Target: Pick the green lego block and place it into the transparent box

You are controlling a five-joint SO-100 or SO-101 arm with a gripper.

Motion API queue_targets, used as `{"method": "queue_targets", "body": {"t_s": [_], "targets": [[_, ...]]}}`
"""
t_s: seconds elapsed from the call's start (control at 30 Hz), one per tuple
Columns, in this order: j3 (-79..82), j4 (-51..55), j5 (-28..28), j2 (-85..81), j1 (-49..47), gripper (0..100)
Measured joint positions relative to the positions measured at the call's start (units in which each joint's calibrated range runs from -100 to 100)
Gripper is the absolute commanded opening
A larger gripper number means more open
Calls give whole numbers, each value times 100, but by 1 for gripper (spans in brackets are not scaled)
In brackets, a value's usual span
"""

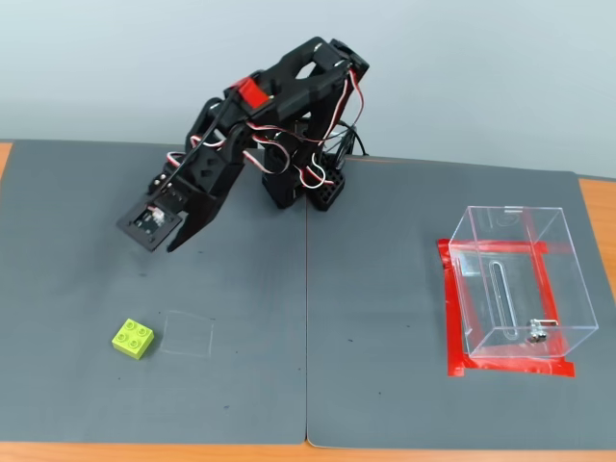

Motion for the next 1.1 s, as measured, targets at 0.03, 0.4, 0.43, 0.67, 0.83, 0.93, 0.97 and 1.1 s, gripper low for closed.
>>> {"method": "queue_targets", "body": {"t_s": [0.03, 0.4, 0.43, 0.67, 0.83, 0.93, 0.97, 1.1], "targets": [[-153, -9, 59, 153, 0, 32], [-1167, -711, 195, 1487, -427, 32], [-1203, -807, 151, 1555, -479, 32], [-1275, -1344, 54, 1920, -634, 31], [-1724, -1396, 54, 2387, -700, 31], [-2039, -1396, 54, 2736, -715, 32], [-2128, -1396, 54, 2821, -715, 32], [-2416, -1396, 63, 3186, -737, 32]]}}
